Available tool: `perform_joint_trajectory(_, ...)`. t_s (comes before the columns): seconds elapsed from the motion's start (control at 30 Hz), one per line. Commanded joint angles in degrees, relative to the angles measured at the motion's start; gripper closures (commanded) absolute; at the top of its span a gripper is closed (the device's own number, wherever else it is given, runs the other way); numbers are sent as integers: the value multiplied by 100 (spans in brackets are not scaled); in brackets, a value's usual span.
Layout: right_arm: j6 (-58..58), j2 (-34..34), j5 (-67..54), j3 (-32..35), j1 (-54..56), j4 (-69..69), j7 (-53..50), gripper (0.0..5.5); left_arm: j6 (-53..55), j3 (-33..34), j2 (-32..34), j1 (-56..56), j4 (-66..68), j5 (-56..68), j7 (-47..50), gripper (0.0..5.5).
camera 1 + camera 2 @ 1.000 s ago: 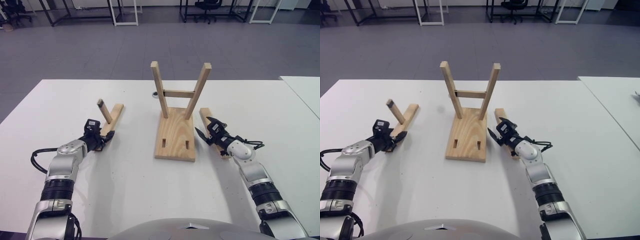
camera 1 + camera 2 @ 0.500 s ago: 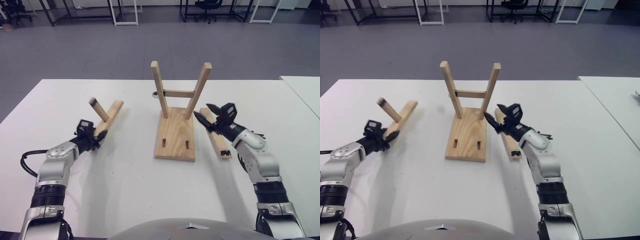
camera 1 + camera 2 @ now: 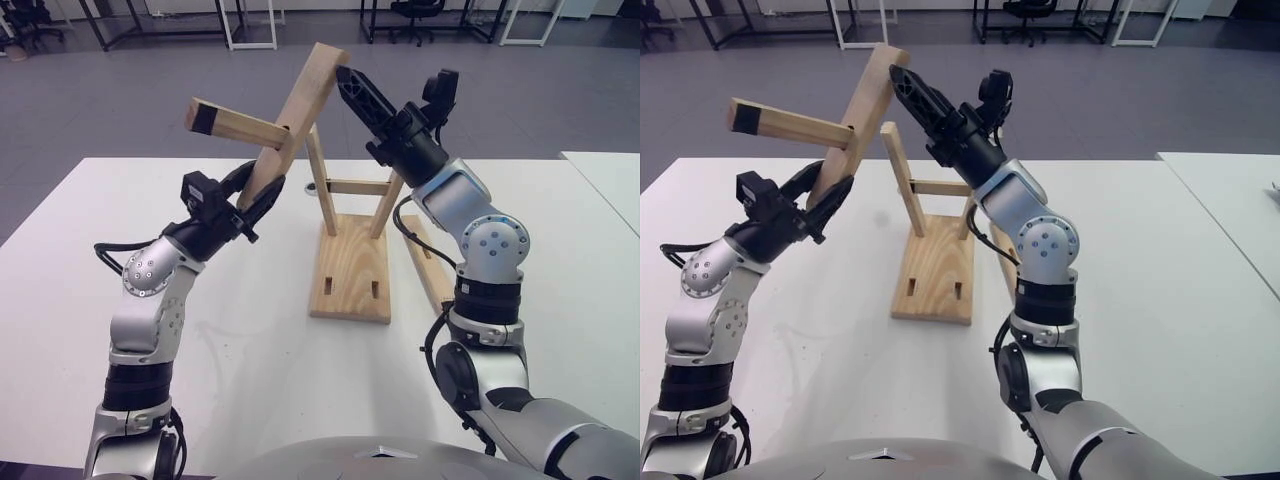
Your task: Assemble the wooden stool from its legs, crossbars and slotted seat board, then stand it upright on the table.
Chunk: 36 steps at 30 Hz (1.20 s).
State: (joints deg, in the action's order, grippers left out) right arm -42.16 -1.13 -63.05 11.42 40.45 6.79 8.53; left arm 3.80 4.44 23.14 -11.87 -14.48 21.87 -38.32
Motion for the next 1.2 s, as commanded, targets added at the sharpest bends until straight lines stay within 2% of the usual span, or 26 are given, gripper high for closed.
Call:
perform_joint_trajectory(0.03,-197,-24,-198,78,89,-12,-370,228,-325,-177,173,-6,63,-300,-203,347)
perform_joint_trajectory(0.2,-270,-77,-365,90,-293,370,-773,321,-609,-419,279,-35,248,-482,-541,347)
perform_joint_trajectory(0.43,-96,-71,-295,164,-694,658,-995,438,-651,-576,242,-188,228,-611,-531,347)
perform_joint_trajectory(0.53,112,-50,-145,155,-1150,1134,-962,447,-565,-602,239,-132,204,-626,-477,347)
perform_joint_trajectory(0.57,212,-91,-144,202,-1309,1305,-1014,447,-531,-610,247,-95,193,-652,-454,310)
perform_joint_trajectory(0.77,486,-49,-46,221,-2867,2638,-1492,447,-242,-492,329,450,-226,-689,-195,189)
perform_joint_trajectory(0.8,509,23,83,242,-3206,2874,-1590,447,-223,-467,321,580,-182,-732,-127,185)
perform_joint_trajectory(0.9,614,147,594,281,-4025,3336,-1995,447,-100,-606,506,912,667,-1454,209,122)
perform_joint_trajectory(1.2,645,529,1323,219,-4670,3466,-2308,447,1466,-1398,95,952,1287,-1539,157,108)
